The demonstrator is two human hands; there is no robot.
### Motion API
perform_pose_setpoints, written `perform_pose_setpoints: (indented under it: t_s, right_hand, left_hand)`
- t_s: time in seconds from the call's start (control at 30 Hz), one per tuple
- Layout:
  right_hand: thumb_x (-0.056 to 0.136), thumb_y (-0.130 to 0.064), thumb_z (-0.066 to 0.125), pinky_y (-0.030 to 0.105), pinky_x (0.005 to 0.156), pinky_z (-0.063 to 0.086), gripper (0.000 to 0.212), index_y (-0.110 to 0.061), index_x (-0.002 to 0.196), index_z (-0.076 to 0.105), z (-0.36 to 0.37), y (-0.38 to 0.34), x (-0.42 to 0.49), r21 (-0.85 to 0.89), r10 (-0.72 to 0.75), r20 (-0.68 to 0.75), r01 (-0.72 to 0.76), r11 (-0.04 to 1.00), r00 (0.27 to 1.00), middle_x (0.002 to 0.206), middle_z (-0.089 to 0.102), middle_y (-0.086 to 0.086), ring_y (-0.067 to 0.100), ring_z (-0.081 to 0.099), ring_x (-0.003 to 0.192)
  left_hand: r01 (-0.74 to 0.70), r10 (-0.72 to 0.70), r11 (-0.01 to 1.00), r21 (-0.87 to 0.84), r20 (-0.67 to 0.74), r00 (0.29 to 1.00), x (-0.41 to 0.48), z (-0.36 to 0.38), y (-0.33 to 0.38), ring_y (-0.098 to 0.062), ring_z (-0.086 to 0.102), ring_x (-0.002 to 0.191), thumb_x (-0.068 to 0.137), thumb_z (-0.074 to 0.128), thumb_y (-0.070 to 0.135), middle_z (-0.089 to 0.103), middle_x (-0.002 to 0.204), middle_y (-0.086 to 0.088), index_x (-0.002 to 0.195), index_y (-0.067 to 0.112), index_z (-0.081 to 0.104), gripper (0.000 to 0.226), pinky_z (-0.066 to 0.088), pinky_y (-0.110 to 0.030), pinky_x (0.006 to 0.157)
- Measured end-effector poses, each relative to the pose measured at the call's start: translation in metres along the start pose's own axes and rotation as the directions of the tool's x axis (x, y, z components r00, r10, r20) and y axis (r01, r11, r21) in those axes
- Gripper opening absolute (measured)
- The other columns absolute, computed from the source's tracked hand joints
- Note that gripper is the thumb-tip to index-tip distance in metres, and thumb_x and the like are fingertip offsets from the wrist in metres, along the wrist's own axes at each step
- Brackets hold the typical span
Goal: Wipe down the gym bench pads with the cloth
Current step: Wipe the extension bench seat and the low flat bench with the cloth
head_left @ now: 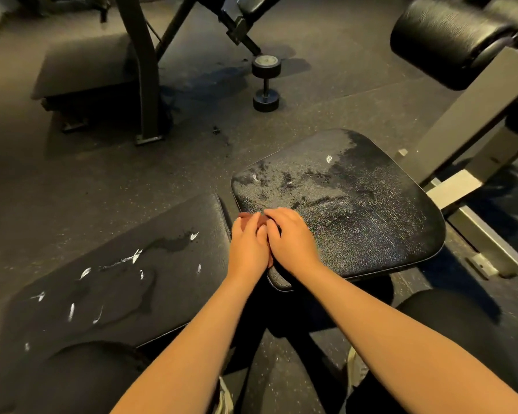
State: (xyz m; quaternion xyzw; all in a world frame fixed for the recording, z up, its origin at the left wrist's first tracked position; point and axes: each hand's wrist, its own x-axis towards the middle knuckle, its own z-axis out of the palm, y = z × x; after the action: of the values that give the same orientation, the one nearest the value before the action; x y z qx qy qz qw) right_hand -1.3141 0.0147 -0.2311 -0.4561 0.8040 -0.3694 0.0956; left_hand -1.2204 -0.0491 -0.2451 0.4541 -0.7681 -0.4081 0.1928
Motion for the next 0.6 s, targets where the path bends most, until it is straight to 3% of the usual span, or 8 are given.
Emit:
perform_pose_setpoints:
  t_s: [0.13,0.33,0.43,0.6]
  right_hand:
    - [0.100,-0.015,0.048,0.033,0.108,0.038,0.035,-0.014,0.133,0.061,0.003,-0.001,0.024,-0.003,-0.002,0.022,0.002,1.000,1.000,0.130,0.061,0.002,0.019,0.047,0.127]
    - [0.100,-0.019,0.049,0.035,0.103,0.042,0.033,-0.017,0.130,0.063,0.015,-0.001,0.052,-0.140,-0.016,0.014,0.018,0.990,1.000,0.126,0.064,-0.002,0.018,0.050,0.123]
    - [0.101,-0.024,0.049,0.036,0.096,0.045,0.030,-0.018,0.126,0.065,0.022,-0.002,0.054,-0.234,-0.058,-0.038,0.047,0.971,0.998,0.119,0.066,-0.002,0.019,0.054,0.115]
    - [0.101,-0.027,0.049,0.036,0.094,0.046,0.031,-0.018,0.126,0.065,0.026,0.000,0.050,-0.224,-0.066,-0.054,0.052,0.973,0.996,0.120,0.064,-0.004,0.019,0.055,0.115]
  left_hand:
    - [0.041,-0.041,0.998,-0.037,-0.017,0.999,0.034,-0.005,0.008,-0.016,0.036,0.140,0.107,0.040,0.026,0.025,0.162,-0.004,0.153,0.017,0.042,0.046,0.021,-0.012,0.099]
    - [0.077,-0.077,0.997,-0.025,-0.009,0.997,0.090,-0.017,0.005,-0.023,0.022,0.151,0.109,0.037,0.026,0.022,0.164,-0.014,0.156,0.010,0.035,0.049,0.017,-0.028,0.117]
    - [0.096,-0.096,0.994,-0.048,-0.006,0.995,0.102,-0.017,0.004,-0.019,0.018,0.152,0.109,0.035,0.027,0.018,0.166,-0.011,0.157,0.012,0.032,0.050,0.014,-0.022,0.113]
    - [0.102,-0.103,0.991,-0.081,-0.003,0.995,0.089,-0.016,0.008,-0.019,0.028,0.146,0.109,0.031,0.028,0.022,0.163,-0.009,0.158,0.020,0.029,0.050,0.022,-0.017,0.104]
